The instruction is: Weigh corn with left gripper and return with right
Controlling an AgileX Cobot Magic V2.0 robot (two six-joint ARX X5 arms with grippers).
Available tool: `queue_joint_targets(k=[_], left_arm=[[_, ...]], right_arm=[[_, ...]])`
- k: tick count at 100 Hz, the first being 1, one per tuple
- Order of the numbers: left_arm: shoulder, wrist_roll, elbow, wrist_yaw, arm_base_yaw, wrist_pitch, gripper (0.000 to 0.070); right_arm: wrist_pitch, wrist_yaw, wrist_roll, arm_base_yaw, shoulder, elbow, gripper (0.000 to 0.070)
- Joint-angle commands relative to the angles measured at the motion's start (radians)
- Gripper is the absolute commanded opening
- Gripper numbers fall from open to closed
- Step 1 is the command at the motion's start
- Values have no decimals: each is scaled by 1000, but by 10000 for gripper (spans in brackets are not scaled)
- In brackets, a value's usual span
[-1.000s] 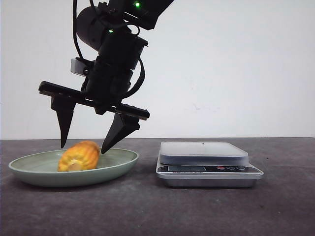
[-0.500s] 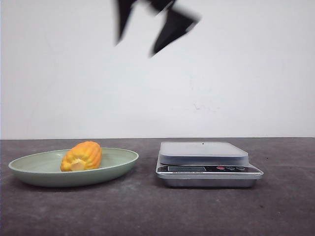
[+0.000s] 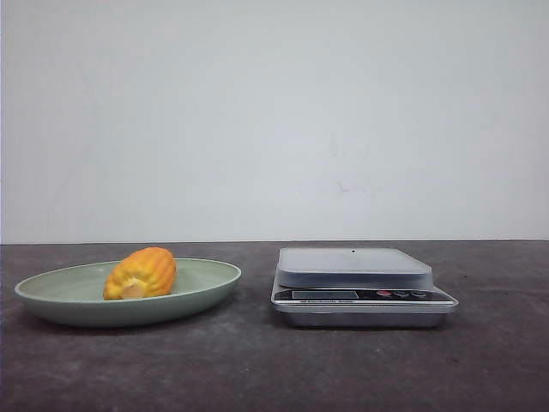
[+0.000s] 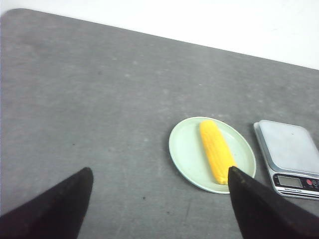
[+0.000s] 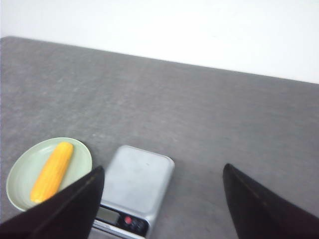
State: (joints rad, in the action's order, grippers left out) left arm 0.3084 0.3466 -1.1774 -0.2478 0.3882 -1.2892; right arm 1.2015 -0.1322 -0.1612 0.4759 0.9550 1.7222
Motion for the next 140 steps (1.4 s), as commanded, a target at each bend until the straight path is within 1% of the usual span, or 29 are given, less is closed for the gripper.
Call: queue_joint_targets(k=[1, 6, 13, 23, 36, 46, 59, 63, 65, 66, 67, 71, 72, 74, 75, 76, 78, 80, 85, 101, 140], left_arm=[[2, -13, 13, 15, 3, 9, 505], [2, -13, 35, 22, 3, 13, 505], [2, -13, 65, 40, 3, 29, 505], [2, -10, 87, 51, 3, 68, 505], [2, 3, 90, 63, 3, 120, 505], [2, 2, 90, 63, 3, 127, 505], [2, 3, 90, 63, 3, 134, 492], [2, 3, 90, 63, 3, 136, 429], [2, 2, 90, 62, 3, 136, 374], [2, 2, 90, 62, 3, 136, 342], [2, 2, 90, 62, 3, 136, 307], [2, 2, 90, 62, 3, 137, 144], [2, 2, 90, 62, 3, 137, 96], [2, 0, 90, 62, 3, 138, 0], [2, -1, 90, 62, 3, 138, 0], [2, -1, 90, 62, 3, 140, 0], [2, -3, 90, 62, 3, 143, 16], [2, -3, 90, 62, 3, 146, 9], [2, -3, 90, 63, 3, 156, 9], [2, -2, 90, 62, 3, 159, 10], [2, 2, 90, 62, 3, 160, 17]], right_arm=[[46, -35, -6, 5, -63, 17, 480], [87, -53, -19, 5, -121, 16, 480], [125, -56, -34, 5, -208, -2, 480], [134, -60, -46, 5, -319, -60, 480], [126, -59, -52, -15, -474, -201, 480], [105, -23, -51, -53, -599, -341, 480], [31, 50, -48, -106, -755, -528, 477], [15, 61, -50, -117, -785, -568, 454], [9, 65, -51, -123, -800, -588, 426], [6, 66, -52, -127, -809, -602, 392], [5, 66, -53, -129, -813, -607, 378], [3, 66, -56, -139, -830, -637, 233], [3, 66, -56, -143, -836, -647, 167], [3, 67, -56, -148, -842, -658, 73], [3, 68, -56, -150, -844, -663, 25], [3, 69, -55, -153, -846, -668, 0], [3, 74, -55, -157, -848, -676, 0], [3, 76, -55, -160, -849, -681, 11], [3, 89, -52, -167, -849, -692, 11], [-15, 87, -46, -168, -849, -695, 10], [-12, 86, -48, -168, -849, -695, 10]])
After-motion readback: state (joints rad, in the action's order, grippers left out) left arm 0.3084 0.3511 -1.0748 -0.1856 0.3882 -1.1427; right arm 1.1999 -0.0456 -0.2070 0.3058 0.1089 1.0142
